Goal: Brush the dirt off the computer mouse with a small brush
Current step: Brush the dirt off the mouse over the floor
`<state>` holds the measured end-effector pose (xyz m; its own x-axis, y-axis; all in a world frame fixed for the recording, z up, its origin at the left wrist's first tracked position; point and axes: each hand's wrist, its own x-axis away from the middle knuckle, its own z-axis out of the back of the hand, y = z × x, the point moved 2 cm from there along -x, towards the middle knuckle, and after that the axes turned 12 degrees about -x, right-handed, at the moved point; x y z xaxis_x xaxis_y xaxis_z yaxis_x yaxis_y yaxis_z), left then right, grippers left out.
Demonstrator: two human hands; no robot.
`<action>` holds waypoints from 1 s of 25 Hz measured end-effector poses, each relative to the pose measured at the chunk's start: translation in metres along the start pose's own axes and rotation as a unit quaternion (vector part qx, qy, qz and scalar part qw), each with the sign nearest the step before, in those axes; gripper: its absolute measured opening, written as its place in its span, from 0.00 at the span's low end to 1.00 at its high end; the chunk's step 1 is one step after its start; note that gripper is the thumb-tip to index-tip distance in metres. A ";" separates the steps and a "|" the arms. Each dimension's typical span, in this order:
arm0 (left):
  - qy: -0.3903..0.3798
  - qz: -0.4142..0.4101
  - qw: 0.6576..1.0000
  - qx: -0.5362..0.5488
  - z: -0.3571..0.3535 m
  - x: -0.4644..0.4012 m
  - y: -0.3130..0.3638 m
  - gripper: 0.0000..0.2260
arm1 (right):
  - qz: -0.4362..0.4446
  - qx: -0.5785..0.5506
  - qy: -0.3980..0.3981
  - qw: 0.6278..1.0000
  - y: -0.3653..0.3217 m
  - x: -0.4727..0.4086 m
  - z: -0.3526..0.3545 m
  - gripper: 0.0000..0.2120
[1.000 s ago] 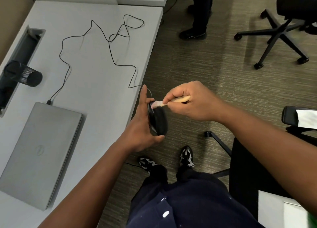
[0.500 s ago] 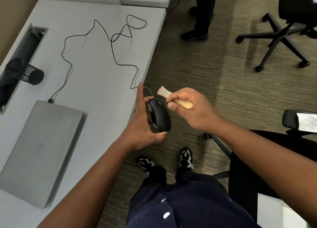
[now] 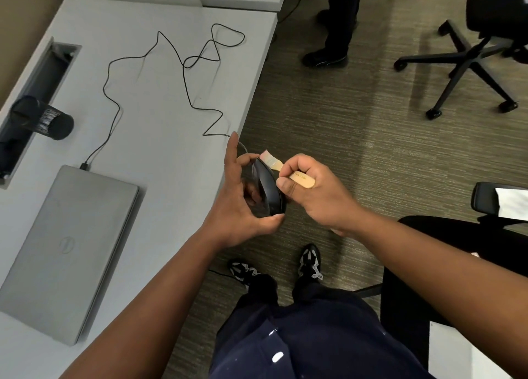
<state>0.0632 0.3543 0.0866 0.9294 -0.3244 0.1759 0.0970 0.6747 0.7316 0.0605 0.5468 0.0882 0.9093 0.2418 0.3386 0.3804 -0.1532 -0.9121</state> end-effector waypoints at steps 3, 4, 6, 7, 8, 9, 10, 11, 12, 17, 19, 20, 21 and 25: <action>0.014 0.000 1.000 -0.014 0.001 0.001 -0.004 0.69 | -0.015 -0.078 0.006 0.997 -0.005 0.002 0.001 0.04; 0.014 0.003 1.000 -0.016 0.001 0.001 -0.004 0.68 | -0.021 -0.097 0.010 0.995 -0.006 0.003 0.000 0.05; 0.011 0.012 1.000 -0.010 0.002 0.001 -0.004 0.67 | -0.033 -0.114 0.015 0.993 -0.004 0.004 0.000 0.07; 0.009 0.016 1.000 -0.003 0.002 0.001 -0.004 0.67 | -0.035 -0.117 0.016 0.992 -0.002 0.003 0.000 0.07; 0.007 0.021 1.000 0.005 0.002 0.002 -0.004 0.67 | -0.036 -0.122 0.016 0.992 -0.001 0.003 0.000 0.07; 0.005 0.025 1.000 0.013 0.002 0.002 -0.004 0.67 | -0.038 -0.124 0.018 0.991 -0.001 0.004 0.000 0.07; 0.005 0.028 0.999 0.019 0.002 0.002 -0.004 0.67 | -0.040 -0.124 0.019 0.991 -0.002 0.005 -0.001 0.07; 0.006 0.029 0.999 0.025 0.001 0.003 -0.004 0.67 | -0.040 -0.123 0.020 0.991 -0.003 0.007 -0.002 0.06; 0.006 0.028 0.999 0.029 0.000 0.003 -0.004 0.68 | -0.039 -0.124 0.022 0.991 -0.004 0.008 -0.003 0.05; 0.005 0.015 1.000 0.014 -0.003 0.004 -0.001 0.68 | -0.021 -0.084 0.071 0.994 -0.004 0.005 0.005 0.04; 0.005 0.011 1.000 0.005 -0.003 0.004 0.000 0.68 | 0.001 -0.053 0.090 0.995 -0.010 0.005 0.012 0.08; 0.005 0.011 1.000 0.001 -0.002 0.004 0.000 0.68 | 0.011 -0.048 0.086 0.995 -0.015 0.006 0.015 0.11; 0.007 0.012 1.000 -0.001 -0.001 0.004 -0.001 0.68 | 0.019 -0.041 0.078 0.996 -0.020 0.006 0.018 0.12; 0.001 0.003 1.000 -0.020 0.001 0.004 -0.002 0.68 | 0.063 0.029 0.043 0.997 -0.039 0.003 0.023 0.08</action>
<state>0.0662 0.3510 0.0860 0.9305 -0.3193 0.1797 0.1056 0.7034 0.7029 0.0444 0.5757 0.1199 0.9613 0.1409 0.2366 0.2539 -0.1217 -0.9595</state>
